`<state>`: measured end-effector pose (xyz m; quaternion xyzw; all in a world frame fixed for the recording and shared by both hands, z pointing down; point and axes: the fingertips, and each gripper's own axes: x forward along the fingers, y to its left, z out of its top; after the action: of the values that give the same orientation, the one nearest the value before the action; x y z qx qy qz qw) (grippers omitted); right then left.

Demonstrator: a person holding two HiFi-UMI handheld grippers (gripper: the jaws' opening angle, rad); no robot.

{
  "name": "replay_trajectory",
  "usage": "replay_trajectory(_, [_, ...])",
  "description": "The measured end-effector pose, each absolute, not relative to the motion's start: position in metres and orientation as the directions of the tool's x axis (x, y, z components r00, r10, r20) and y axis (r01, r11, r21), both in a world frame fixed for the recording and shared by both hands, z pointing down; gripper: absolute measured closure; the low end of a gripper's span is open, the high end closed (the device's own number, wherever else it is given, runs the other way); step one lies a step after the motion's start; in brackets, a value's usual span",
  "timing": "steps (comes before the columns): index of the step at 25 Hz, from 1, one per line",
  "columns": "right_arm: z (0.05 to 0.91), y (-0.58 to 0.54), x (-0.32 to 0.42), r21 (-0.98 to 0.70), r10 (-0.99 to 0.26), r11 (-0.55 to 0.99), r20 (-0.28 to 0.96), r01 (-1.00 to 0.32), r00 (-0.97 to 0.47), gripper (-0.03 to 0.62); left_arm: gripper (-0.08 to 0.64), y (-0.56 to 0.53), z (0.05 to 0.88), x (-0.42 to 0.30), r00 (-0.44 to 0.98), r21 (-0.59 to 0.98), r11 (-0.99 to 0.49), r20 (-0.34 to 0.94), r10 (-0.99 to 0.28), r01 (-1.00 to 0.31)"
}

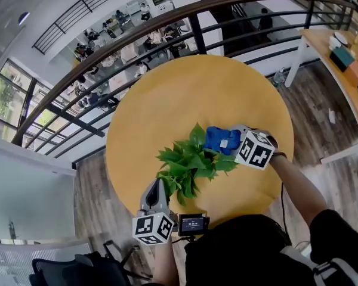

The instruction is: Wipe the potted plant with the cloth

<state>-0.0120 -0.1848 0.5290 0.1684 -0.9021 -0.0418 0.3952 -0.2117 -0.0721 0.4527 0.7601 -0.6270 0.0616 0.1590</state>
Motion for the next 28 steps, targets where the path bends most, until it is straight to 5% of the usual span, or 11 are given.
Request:
replay_trajectory(8, [0.579,-0.214,0.047,0.34,-0.477,0.868,0.773,-0.362,-0.419,0.419,0.561,-0.072,0.455,-0.211,0.21,0.16,-0.168,0.299,-0.931,-0.973])
replay_trajectory(14, [0.507,-0.25,0.051,0.4,-0.639,0.76,0.606,-0.513,-0.474,0.419,0.561,-0.071,0.454,-0.207,0.217,0.16,-0.175,0.299,-0.929,-0.971])
replay_trajectory(22, [0.455,-0.206,-0.076,0.222,-0.354,0.935,0.532,-0.277,-0.769,0.419,0.561,-0.07,0.453,-0.208,0.214,0.16,-0.172,0.297,-0.931,-0.972])
replay_trajectory(28, [0.52,-0.211,-0.079,0.295,-0.322,0.944,0.738,-0.145,-0.594,0.419,0.561,-0.07,0.453,-0.209,0.214,0.16,-0.173,0.298,-0.93,-0.972])
